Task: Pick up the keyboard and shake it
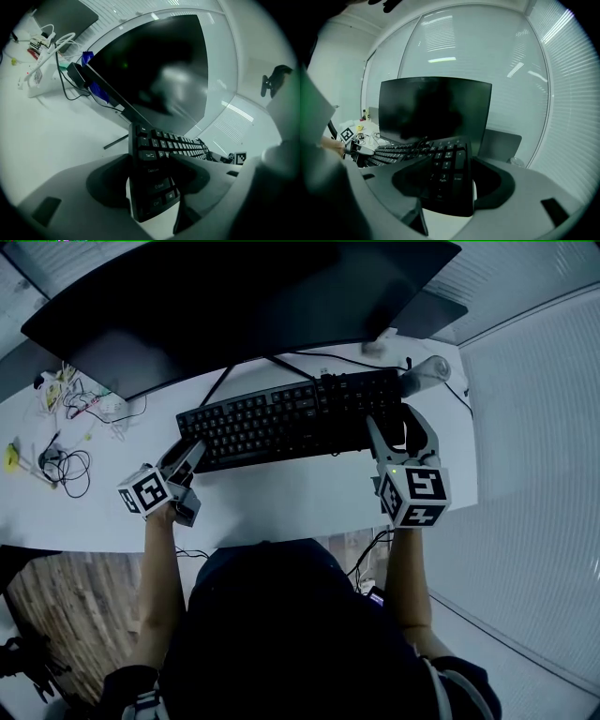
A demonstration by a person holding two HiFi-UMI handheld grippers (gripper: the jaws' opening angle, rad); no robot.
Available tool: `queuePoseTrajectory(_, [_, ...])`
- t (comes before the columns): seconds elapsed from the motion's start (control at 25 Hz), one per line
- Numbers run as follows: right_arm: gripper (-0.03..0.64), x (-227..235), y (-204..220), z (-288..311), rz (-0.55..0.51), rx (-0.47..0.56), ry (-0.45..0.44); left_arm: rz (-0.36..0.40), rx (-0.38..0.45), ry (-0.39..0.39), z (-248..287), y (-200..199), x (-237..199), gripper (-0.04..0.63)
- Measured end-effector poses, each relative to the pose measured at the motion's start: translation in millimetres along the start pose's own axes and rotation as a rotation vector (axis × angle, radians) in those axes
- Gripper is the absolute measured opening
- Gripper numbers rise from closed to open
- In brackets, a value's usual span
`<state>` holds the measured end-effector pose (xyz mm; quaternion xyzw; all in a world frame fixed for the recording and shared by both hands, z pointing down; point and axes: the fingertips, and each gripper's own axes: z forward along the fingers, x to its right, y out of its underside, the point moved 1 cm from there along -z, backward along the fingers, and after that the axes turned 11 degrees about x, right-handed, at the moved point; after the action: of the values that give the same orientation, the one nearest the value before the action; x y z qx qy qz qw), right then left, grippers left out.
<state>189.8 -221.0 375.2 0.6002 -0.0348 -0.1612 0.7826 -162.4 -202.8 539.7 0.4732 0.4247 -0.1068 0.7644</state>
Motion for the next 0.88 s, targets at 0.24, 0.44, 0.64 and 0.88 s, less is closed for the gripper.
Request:
queuePoseTrajectory(0.24, [0.284,-0.8,-14.6,-3.5,-0.070,0.020,0.005,-0.083,0.009,0.028,1.8,10.4,2.5,0.275])
queuePoseTrajectory(0.44, [0.284,10.9,-3.7,1.4,0.013,0.039,0.017,-0.026,0.009,0.002,-0.8,-2.6,14.5,0.275])
queuePoseTrajectory(0.64, [0.284,20.4,36.8,9.5,0.244,0.034,0.023,0.158,0.010,-0.043,-9.2,-42.0,42.8,0.275])
queuePoseTrajectory(0.88, [0.284,7.8,86.7,18.8,0.537,0.049,-0.012,0.373,0.043,-0.099,-22.1,-87.0,79.8,0.275])
